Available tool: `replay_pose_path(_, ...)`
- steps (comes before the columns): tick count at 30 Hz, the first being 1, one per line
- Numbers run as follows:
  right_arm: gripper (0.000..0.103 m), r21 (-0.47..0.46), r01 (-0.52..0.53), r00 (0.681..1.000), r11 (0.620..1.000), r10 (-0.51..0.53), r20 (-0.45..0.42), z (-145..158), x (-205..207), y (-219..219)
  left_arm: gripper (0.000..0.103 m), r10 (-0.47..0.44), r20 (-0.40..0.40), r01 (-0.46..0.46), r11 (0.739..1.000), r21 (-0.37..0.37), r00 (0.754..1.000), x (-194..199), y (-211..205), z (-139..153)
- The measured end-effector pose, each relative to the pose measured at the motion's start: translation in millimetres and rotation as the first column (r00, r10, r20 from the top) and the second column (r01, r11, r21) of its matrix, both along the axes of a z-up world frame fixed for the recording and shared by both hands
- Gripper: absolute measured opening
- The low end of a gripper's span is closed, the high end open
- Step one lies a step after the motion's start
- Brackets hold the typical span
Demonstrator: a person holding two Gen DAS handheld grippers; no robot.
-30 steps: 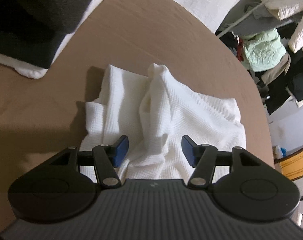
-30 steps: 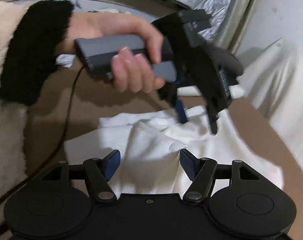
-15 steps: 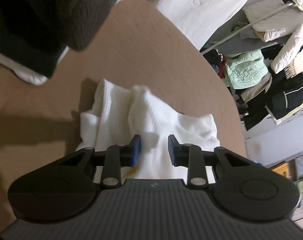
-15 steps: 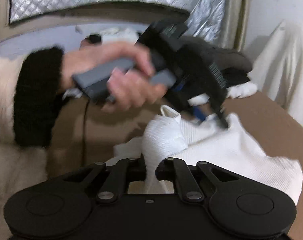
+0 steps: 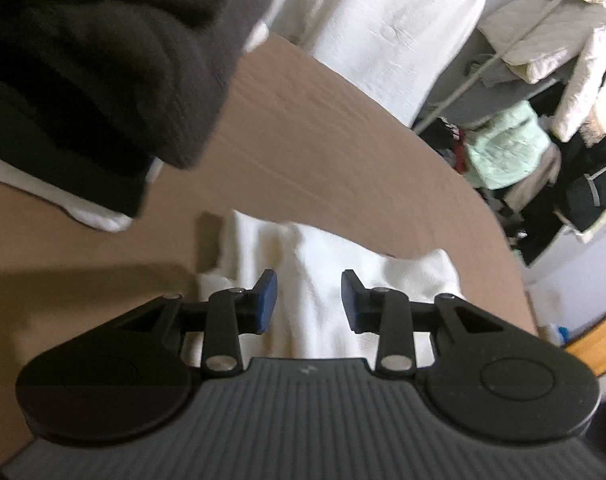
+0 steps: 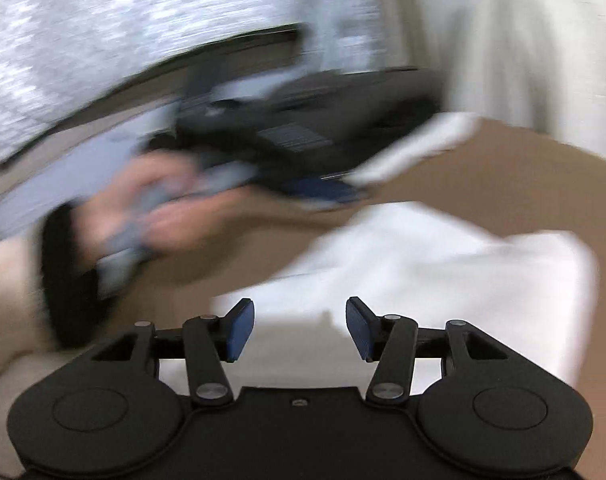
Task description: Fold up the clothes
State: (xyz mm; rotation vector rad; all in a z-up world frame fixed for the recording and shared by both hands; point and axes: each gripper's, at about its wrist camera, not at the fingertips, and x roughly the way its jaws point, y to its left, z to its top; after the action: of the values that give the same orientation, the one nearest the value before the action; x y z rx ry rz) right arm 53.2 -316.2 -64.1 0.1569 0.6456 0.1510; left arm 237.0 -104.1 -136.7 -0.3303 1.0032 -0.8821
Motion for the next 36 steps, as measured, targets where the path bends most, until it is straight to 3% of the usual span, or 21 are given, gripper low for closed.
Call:
replay_pose_path(3,0.057,0.013,0.130,0.991,0.991,-0.130,-0.013,2,2,-44,0.035,-0.076,0.007,0.076,0.997,0.009,0.997,-12,-28,-7)
replay_pose_path(4,0.057,0.015,0.165,0.986,0.986,-0.165,-0.015,1,2,-56,0.045,-0.094,0.023,0.092,0.995,0.048,0.995,-15,-40,-13)
replay_pose_path(6,0.057,0.014,0.211,0.977,0.977,-0.211,-0.032,-3,3,-77,0.048,-0.115,0.050,0.107,0.984,0.143,0.992,-19,-60,-24)
replay_pose_path(8,0.057,0.016,0.239,0.970,0.971,-0.238,-0.046,-9,6,-90,0.044,-0.109,0.071,0.092,0.975,0.202,0.992,-20,-74,-36)
replay_pose_path(10,0.060,0.032,0.272,0.961,0.962,-0.270,-0.063,-17,11,-96,0.007,-0.111,0.121,0.081,0.970,0.229,0.986,-26,-79,-32)
replay_pose_path(12,0.060,0.058,0.296,0.953,0.954,-0.291,-0.081,-23,15,-106,0.004,-0.117,0.188,0.067,0.965,0.255,0.975,-36,-80,-21)
replay_pose_path(15,0.061,0.108,0.317,0.946,0.942,-0.306,-0.105,-31,5,-111,0.003,-0.056,0.315,-0.020,0.972,0.234,0.948,-54,-64,17)
replay_pose_path(19,0.065,0.160,0.328,0.943,0.931,-0.313,-0.112,-31,-7,-120,0.004,0.018,0.268,-0.072,0.978,0.196,0.963,-49,-44,24)
replay_pose_path(21,0.068,0.180,0.335,0.940,0.925,-0.316,-0.128,-36,-4,-126,0.006,-0.015,0.269,-0.088,0.927,0.365,0.963,-41,-59,1)
replay_pose_path(23,0.070,0.230,0.345,0.936,0.910,-0.315,-0.156,-42,1,-133,0.006,-0.040,0.260,-0.099,0.859,0.502,0.965,-33,-72,-19)
replay_pose_path(24,0.073,0.276,0.348,0.935,0.896,-0.308,-0.177,-46,4,-137,0.008,-0.019,0.232,-0.092,0.883,0.460,0.972,-28,-67,-17)
replay_pose_path(26,0.079,0.378,0.352,0.933,0.856,-0.286,-0.220,-58,12,-145,0.024,0.020,0.174,-0.084,0.926,0.368,0.985,-20,-56,-11)
replay_pose_path(27,0.081,0.419,0.357,0.930,0.835,-0.275,-0.243,-66,19,-148,0.038,0.045,0.151,-0.088,0.953,0.290,0.987,-15,-47,-7)
replay_pose_path(28,0.082,0.441,0.363,0.926,0.821,-0.266,-0.266,-74,28,-151,0.045,0.073,0.140,-0.101,0.973,0.207,0.987,-11,-39,-4)
replay_pose_path(29,0.083,0.455,0.361,0.926,0.814,-0.257,-0.275,-79,37,-153,0.046,0.096,0.129,-0.113,0.984,0.134,0.987,-6,-31,-2)
replay_pose_path(35,0.087,0.532,0.366,0.926,0.764,-0.239,-0.294,-89,75,-163,0.046,0.084,0.102,-0.081,0.996,-0.034,0.991,25,-36,-10)
replay_pose_path(36,0.087,0.554,0.370,0.925,0.746,-0.243,-0.291,-90,75,-164,0.051,0.062,0.088,-0.059,0.997,-0.042,0.994,28,-40,-15)
